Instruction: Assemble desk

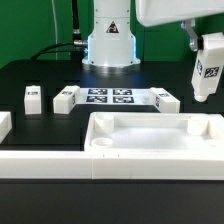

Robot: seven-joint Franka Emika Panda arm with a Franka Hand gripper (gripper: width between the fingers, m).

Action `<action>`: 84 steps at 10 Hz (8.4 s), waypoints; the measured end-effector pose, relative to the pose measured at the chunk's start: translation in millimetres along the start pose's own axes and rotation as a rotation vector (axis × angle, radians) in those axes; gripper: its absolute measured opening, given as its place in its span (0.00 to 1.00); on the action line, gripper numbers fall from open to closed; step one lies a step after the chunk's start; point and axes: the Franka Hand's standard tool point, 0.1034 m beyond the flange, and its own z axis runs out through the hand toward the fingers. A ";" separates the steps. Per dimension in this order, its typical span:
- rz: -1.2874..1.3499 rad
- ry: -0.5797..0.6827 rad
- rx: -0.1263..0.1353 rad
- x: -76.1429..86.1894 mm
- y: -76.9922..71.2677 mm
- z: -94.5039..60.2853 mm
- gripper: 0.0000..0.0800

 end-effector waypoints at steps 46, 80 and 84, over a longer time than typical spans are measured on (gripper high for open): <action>-0.243 0.368 -0.063 48.2 3.2 36.8 0.75; -0.081 -0.203 -0.102 42.0 11.2 38.3 0.81; -0.092 -0.190 -0.097 58.4 0.0 43.5 0.81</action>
Offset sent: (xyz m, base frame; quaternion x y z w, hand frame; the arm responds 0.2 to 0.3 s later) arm 0.0000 0.0000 0.0000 0.0000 0.0650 0.0000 0.9979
